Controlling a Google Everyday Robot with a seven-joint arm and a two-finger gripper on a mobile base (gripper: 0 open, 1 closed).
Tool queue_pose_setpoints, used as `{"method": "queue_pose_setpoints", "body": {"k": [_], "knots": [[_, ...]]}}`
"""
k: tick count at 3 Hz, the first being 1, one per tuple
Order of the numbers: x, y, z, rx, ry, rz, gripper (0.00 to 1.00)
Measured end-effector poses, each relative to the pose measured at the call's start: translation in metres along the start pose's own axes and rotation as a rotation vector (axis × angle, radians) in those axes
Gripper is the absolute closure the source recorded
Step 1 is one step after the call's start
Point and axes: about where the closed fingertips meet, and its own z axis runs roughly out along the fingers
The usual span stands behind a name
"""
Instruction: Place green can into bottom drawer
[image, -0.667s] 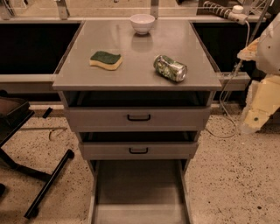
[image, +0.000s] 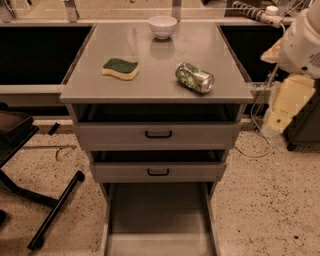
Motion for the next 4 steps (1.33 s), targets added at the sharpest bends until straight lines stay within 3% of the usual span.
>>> {"method": "queue_pose_setpoints", "body": {"k": [2,3,4], "knots": [[-0.007,-0.108,0.051,0.016,-0.072,-0.009,0.0],[-0.007,-0.108,0.051,0.016,-0.072,-0.009,0.0],[-0.015,-0.122,0.059,0.053,-0.077,-0.023,0.0]]}}
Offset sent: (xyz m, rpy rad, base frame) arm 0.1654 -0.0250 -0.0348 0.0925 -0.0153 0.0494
